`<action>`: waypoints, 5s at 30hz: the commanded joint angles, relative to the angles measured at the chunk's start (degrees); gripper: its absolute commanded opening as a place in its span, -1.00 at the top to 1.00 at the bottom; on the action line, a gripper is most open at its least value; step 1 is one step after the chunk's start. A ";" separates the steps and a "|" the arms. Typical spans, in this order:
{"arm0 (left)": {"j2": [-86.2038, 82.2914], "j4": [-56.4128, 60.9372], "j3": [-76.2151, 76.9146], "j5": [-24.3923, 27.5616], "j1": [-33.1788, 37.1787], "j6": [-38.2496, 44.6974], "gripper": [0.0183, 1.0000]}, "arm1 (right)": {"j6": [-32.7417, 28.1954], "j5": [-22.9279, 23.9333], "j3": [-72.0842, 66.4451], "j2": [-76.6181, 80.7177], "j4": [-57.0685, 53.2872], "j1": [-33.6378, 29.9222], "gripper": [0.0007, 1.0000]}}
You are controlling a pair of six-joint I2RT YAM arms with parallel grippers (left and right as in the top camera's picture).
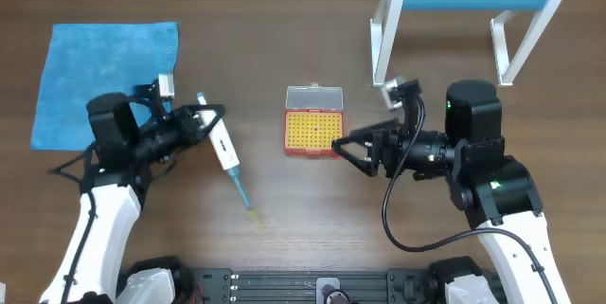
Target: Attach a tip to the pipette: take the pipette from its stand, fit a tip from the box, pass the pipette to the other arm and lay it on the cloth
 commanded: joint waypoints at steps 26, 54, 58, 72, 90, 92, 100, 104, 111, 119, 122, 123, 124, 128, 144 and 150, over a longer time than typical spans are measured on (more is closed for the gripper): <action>64.17 -76.78 103.60 -63.23 7.54 45.09 0.98 | -1.01 8.39 0.61 9.05 -0.50 -0.17 -0.47; 82.14 -61.33 103.60 -49.03 10.67 50.40 0.97 | 5.70 18.78 0.61 9.03 16.79 -1.07 -1.00; 82.14 -60.28 103.60 -49.31 10.67 50.23 0.97 | 5.70 18.78 0.61 9.03 16.81 -1.07 -0.99; 74.64 -76.91 125.92 -50.36 10.16 50.21 -0.70 | 5.68 18.80 0.61 9.01 19.78 -1.09 -0.99; 9.42 -90.25 83.97 -48.22 -6.99 24.37 -0.70 | -31.87 35.91 -1.57 -41.05 -13.51 -3.34 -0.99; -0.39 -83.10 68.65 -48.19 -6.95 21.16 -0.70 | -33.18 36.48 -3.89 -48.70 -13.55 -3.34 -0.99; -32.26 -35.52 10.54 -50.66 -6.97 13.11 -0.70 | -27.69 39.10 -14.47 -50.73 -13.64 -3.39 -0.95; -31.39 -21.42 -1.55 -52.04 -6.97 13.11 -0.70 | -27.76 42.10 -14.95 -50.69 -16.55 -3.43 -0.95; -23.80 -21.18 -2.75 -52.15 -6.97 13.11 -0.70 | -27.76 42.10 -14.95 -50.69 -16.81 -3.43 -0.95; -8.52 -21.18 -2.75 -52.15 -6.97 13.11 -0.70 | -27.76 42.10 -14.95 -50.69 -16.81 -3.43 -0.95; -2.91 -21.16 -2.75 -52.13 -6.97 13.11 -0.70 | -29.97 45.11 -14.97 -50.77 -17.59 -4.02 -0.95; -0.07 -21.16 -2.75 -52.15 -6.97 13.11 -0.70 | -31.28 46.84 -15.23 -50.99 -17.66 -5.11 -0.95; 3.15 -21.16 -2.75 -52.15 -6.97 13.11 -0.70 | -31.89 52.94 -17.38 -52.24 -16.83 -7.56 -0.95; 10.19 -21.16 -2.75 -52.15 -6.97 13.11 -0.70 | -31.76 55.49 -28.37 -55.82 -1.75 -15.52 -0.95; 15.37 -21.14 -2.75 -52.13 -6.97 13.11 -0.70 | -25.03 49.59 -50.51 -56.41 32.85 -7.50 -0.95; 15.37 -21.14 -2.75 -52.13 -6.97 13.11 -0.70 | -25.18 49.57 -50.51 -56.39 32.85 -7.50 -0.95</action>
